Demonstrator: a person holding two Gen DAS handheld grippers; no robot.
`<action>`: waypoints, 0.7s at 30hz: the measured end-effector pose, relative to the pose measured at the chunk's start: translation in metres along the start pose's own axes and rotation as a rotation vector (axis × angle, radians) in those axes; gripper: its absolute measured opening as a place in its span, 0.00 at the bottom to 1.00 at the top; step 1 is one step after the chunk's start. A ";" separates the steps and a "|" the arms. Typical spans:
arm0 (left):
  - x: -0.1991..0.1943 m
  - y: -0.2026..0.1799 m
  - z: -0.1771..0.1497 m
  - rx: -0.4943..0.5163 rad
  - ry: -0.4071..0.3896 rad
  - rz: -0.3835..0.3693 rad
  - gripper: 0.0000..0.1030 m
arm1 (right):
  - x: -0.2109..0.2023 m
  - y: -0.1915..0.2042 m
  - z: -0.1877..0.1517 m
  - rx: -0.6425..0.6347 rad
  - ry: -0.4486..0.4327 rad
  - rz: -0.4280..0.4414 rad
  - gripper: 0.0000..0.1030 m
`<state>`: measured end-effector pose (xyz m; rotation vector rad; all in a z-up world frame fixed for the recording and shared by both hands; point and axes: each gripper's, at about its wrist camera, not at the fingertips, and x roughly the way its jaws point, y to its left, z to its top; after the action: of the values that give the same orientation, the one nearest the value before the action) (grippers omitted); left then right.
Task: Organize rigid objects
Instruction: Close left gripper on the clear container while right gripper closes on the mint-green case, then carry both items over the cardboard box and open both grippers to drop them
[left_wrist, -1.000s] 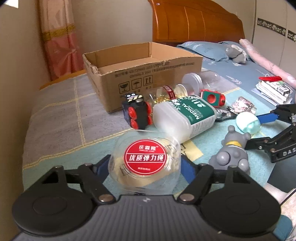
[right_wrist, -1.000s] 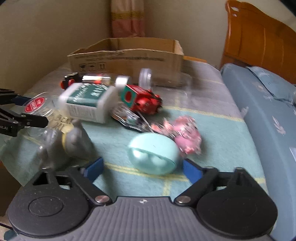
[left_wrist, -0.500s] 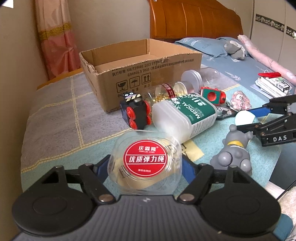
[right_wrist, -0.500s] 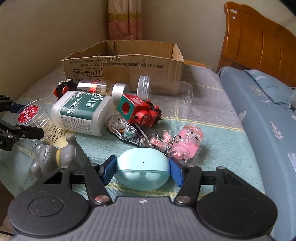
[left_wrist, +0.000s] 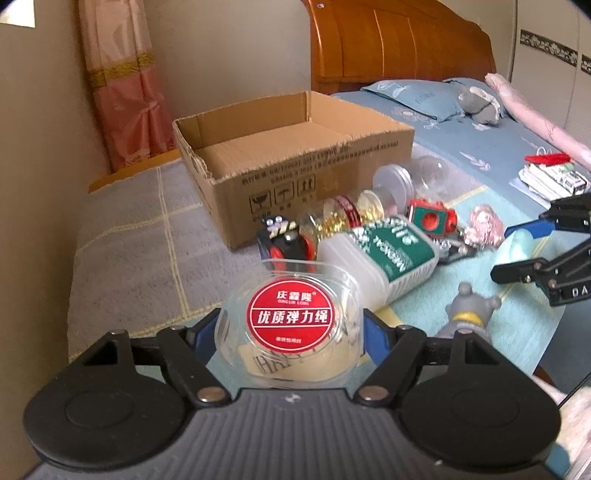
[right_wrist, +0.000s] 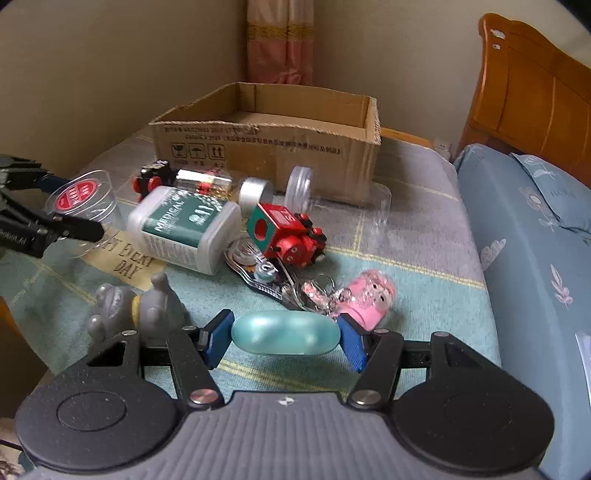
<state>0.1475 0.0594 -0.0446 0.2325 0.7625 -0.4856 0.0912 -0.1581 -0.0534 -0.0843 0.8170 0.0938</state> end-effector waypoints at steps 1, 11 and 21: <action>-0.002 0.000 0.003 -0.004 -0.003 -0.003 0.74 | -0.002 0.000 0.002 -0.008 -0.005 0.004 0.64; -0.015 -0.003 0.047 0.020 -0.057 -0.013 0.74 | -0.021 -0.011 0.036 -0.043 -0.066 0.070 0.64; 0.011 0.013 0.123 0.049 -0.101 0.004 0.74 | -0.018 -0.030 0.109 -0.064 -0.180 0.101 0.64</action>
<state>0.2349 0.0207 0.0347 0.2531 0.6521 -0.5087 0.1619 -0.1763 0.0352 -0.0933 0.6384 0.2203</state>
